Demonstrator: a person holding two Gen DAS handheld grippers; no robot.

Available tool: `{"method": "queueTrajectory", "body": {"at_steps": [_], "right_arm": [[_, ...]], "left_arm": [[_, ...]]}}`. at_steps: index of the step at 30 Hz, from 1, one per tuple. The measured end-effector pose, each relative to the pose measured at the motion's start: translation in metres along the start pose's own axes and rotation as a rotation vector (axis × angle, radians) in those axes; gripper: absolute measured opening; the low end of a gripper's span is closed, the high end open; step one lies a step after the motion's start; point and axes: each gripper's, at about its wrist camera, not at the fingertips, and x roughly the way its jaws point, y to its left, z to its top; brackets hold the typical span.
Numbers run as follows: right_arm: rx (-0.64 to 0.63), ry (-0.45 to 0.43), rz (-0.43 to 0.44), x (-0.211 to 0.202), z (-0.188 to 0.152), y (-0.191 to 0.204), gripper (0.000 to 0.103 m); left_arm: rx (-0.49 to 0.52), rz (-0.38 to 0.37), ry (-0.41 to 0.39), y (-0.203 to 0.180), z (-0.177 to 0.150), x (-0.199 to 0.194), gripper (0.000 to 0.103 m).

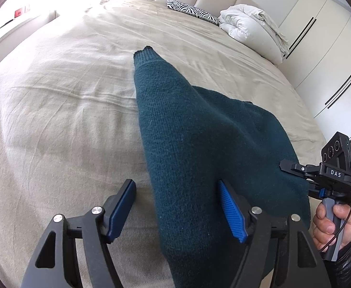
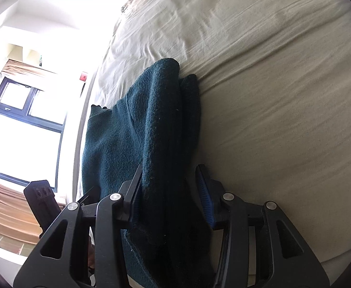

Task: Fold small clothes
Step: 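Open both grippers and release the folded sweater onto the bed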

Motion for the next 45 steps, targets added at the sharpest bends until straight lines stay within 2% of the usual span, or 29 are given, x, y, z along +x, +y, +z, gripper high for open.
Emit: {"method": "queueTrajectory", "body": {"at_steps": [4, 10, 13, 14, 15, 16, 19, 21, 23, 24, 27, 29, 31, 36, 40, 43, 45], "right_arm": [[-0.040, -0.019, -0.057, -0.004, -0.001, 0.012, 0.040], [-0.088, -0.133, -0.217, -0.040, -0.004, 0.022, 0.040], [-0.151, -0.192, -0.294, -0.056, -0.008, 0.036, 0.041], [-0.164, -0.210, -0.307, -0.061, -0.010, 0.041, 0.041], [-0.182, -0.225, -0.293, -0.064, -0.012, 0.047, 0.041], [-0.202, -0.237, -0.236, -0.068, -0.016, 0.054, 0.041], [-0.247, -0.166, 0.033, -0.072, -0.023, 0.074, 0.041], [-0.238, -0.081, 0.094, -0.052, -0.024, 0.076, 0.041], [-0.126, -0.011, 0.128, -0.025, -0.020, 0.051, 0.041], [-0.043, 0.011, 0.154, -0.014, -0.017, 0.030, 0.037], [0.154, 0.010, 0.348, 0.000, -0.016, -0.023, 0.017], [0.184, 0.003, 0.403, 0.003, -0.018, -0.039, 0.008], [0.192, -0.010, 0.418, 0.000, -0.020, -0.043, 0.006], [0.064, -0.035, 0.242, -0.026, -0.023, -0.014, 0.010], [-0.093, -0.071, 0.085, -0.042, -0.030, 0.026, 0.013], [-0.205, -0.122, -0.045, -0.052, -0.040, 0.057, 0.013], [-0.309, -0.189, -0.147, -0.065, -0.047, 0.078, 0.014]], "left_arm": [[-0.005, 0.013, -0.035, 0.001, -0.007, -0.013, 0.073], [0.001, 0.042, -0.159, -0.001, -0.012, -0.053, 0.074], [0.059, 0.083, -0.249, -0.013, -0.015, -0.078, 0.085], [0.084, 0.098, -0.281, -0.018, -0.017, -0.087, 0.091], [0.107, 0.113, -0.311, -0.023, -0.019, -0.095, 0.097], [0.127, 0.122, -0.339, -0.027, -0.020, -0.103, 0.099], [0.162, 0.095, -0.389, -0.037, -0.024, -0.121, 0.103], [0.162, 0.060, -0.398, -0.040, -0.027, -0.128, 0.103], [0.159, 0.031, -0.408, -0.043, -0.029, -0.133, 0.103], [0.156, 0.020, -0.409, -0.045, -0.030, -0.135, 0.103], [0.151, 0.011, -0.403, -0.048, -0.033, -0.135, 0.103], [0.152, 0.027, -0.414, -0.051, -0.035, -0.135, 0.103], [0.159, 0.050, -0.428, -0.055, -0.035, -0.136, 0.103], [0.176, 0.160, -0.511, -0.065, -0.037, -0.147, 0.103], [0.167, 0.236, -0.578, -0.071, -0.039, -0.160, 0.103], [0.161, 0.263, -0.575, -0.075, -0.038, -0.169, 0.103], [0.154, 0.309, -0.511, -0.075, -0.035, -0.171, 0.103]]}}
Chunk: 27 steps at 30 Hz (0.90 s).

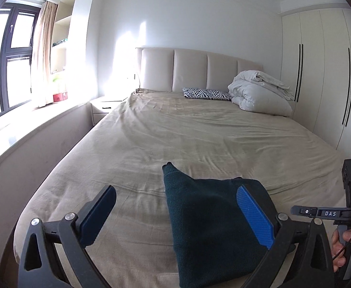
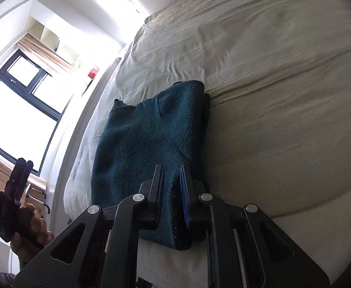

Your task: Fold small clothes

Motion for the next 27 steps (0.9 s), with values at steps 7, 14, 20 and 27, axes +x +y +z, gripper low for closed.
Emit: {"method": "queueTrajectory", "body": {"at_steps": [7, 14, 20, 27], "right_arm": [[-0.236, -0.300, -0.197, -0.061, 0.008, 0.068, 0.075], [-0.247, -0.367, -0.280, -0.082, 0.009, 0.097, 0.102], [-0.198, -0.196, -0.349, -0.051, -0.011, 0.088, 0.102], [-0.200, -0.123, -0.393, -0.033, -0.030, 0.094, 0.102]], "left_arm": [[-0.018, 0.084, 0.051, 0.006, -0.002, -0.005, 0.103], [-0.037, 0.071, 0.221, -0.002, -0.028, 0.027, 0.103], [-0.035, 0.064, 0.311, -0.006, -0.049, 0.047, 0.103], [-0.033, 0.038, 0.350, -0.011, -0.061, 0.055, 0.103]]}}
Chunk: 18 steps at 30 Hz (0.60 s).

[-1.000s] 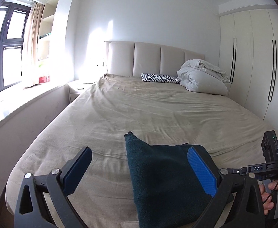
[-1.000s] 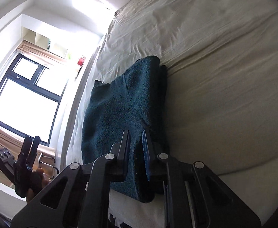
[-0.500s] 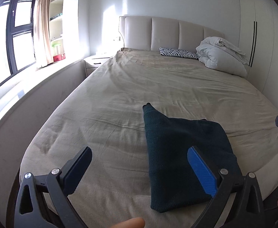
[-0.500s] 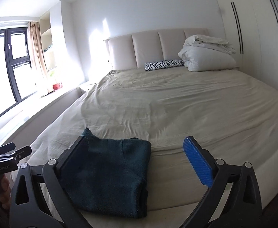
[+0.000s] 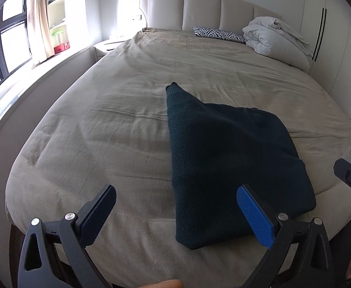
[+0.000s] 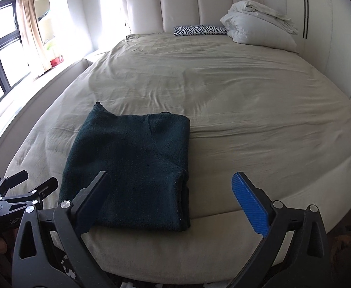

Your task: Fold small clothes

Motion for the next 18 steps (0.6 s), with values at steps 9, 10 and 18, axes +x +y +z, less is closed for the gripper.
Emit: {"method": "queueTrajectory", "body": {"at_steps": [9, 10, 18], "right_arm": [[0.007, 0.052, 0.005, 0.011, -0.013, 0.004, 0.102], [0.009, 0.055, 0.002, 0.011, -0.013, 0.003, 0.102], [0.022, 0.085, 0.004, 0.019, -0.014, 0.001, 0.102]], "left_arm": [[-0.004, 0.003, -0.002, 0.002, 0.000, 0.001, 0.103], [-0.005, 0.003, -0.001, 0.002, 0.000, 0.001, 0.103], [-0.015, 0.006, 0.001, 0.003, -0.001, 0.002, 0.103]]}}
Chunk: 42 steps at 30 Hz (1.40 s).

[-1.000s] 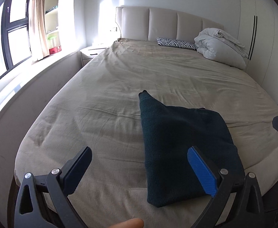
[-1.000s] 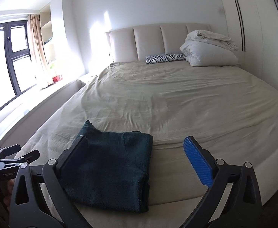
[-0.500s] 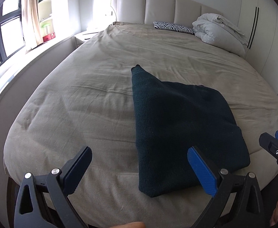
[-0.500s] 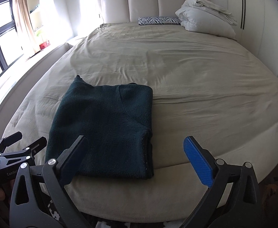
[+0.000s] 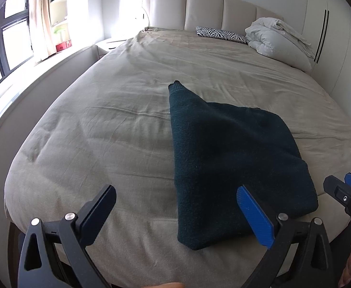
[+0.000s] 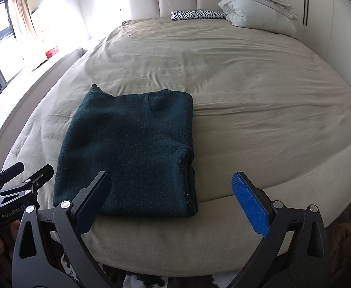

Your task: Fold small clothes

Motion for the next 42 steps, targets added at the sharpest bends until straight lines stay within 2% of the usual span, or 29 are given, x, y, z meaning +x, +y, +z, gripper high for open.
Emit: {"method": "queueTrajectory", "body": {"at_steps": [42], "right_arm": [[0.012, 0.034, 0.011, 0.0099, -0.0068, -0.0002, 0.102]], "left_arm": [[-0.005, 0.000, 0.008, 0.0007, -0.0010, 0.0023, 0.103]]}}
